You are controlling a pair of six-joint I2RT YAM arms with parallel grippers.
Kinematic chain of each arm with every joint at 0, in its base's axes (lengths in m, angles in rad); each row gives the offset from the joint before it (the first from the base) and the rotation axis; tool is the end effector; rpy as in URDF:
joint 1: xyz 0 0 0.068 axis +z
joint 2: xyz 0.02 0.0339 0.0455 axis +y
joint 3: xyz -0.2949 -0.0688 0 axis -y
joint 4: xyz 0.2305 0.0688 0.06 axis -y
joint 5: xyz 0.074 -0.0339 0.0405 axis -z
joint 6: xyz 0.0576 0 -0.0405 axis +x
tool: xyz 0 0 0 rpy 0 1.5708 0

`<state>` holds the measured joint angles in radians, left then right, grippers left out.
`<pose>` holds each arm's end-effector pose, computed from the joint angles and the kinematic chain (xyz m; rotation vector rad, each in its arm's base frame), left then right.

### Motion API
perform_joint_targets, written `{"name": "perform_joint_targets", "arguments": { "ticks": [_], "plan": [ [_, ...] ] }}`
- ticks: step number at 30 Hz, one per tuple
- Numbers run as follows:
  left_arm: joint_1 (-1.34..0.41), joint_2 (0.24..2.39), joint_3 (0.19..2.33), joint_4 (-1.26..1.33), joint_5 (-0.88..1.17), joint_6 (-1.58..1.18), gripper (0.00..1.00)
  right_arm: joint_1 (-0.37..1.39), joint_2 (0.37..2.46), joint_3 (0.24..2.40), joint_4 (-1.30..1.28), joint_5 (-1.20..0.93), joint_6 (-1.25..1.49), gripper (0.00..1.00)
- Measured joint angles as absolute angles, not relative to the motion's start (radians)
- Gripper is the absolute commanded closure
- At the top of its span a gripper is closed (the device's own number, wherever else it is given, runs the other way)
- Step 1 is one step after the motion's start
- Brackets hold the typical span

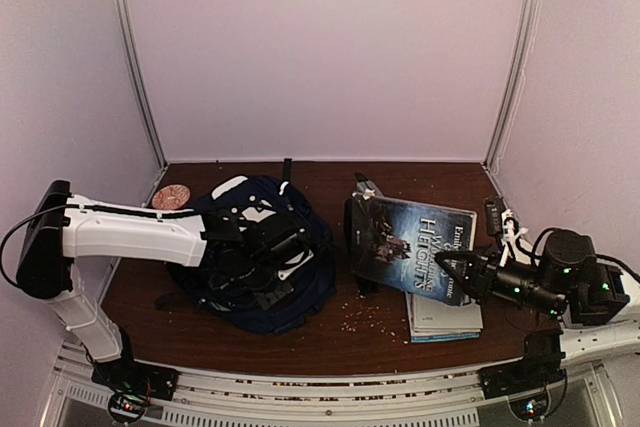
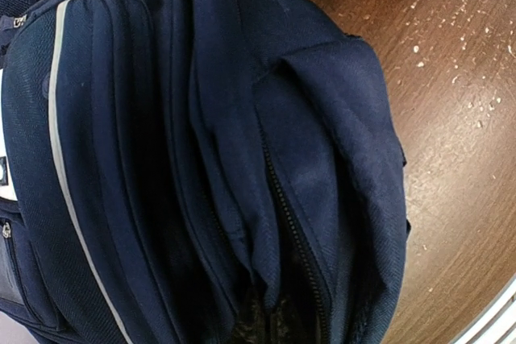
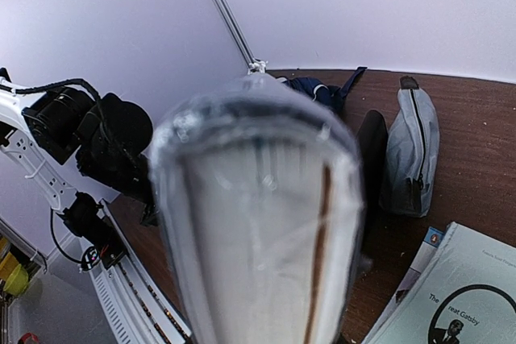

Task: Pack the student bag
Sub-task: Place the book in the student bag.

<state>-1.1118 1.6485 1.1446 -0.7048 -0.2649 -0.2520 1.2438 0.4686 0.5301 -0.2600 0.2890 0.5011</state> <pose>0.1551 -0.2799 0.2276 1.0639 2.4781 -0.0322 0.0509 0.0988 0.2953 -0.4687 1.8146 0.9931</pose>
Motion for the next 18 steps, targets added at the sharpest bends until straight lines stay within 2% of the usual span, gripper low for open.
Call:
{"name": "perform_joint_targets", "arguments": {
  "ticks": [4,8,14,18],
  "plan": [
    [-1.111,1.608,1.142,-0.711,-0.291,-0.255,1.0,1.244,0.469,0.53,-0.26,0.289,0.505,1.0],
    [-1.071,1.443,1.139,-0.726,-0.334,-0.27,1.0,1.244,0.494,0.537,-0.255,0.279,0.526,1.0],
    [-1.011,1.189,1.14,-0.727,-0.419,-0.287,1.0,1.243,0.622,0.572,-0.191,0.215,0.597,1.0],
    [-1.011,1.142,1.142,-0.727,-0.471,-0.287,1.0,1.243,0.751,0.586,-0.059,0.139,0.701,1.0]
  ]
}}
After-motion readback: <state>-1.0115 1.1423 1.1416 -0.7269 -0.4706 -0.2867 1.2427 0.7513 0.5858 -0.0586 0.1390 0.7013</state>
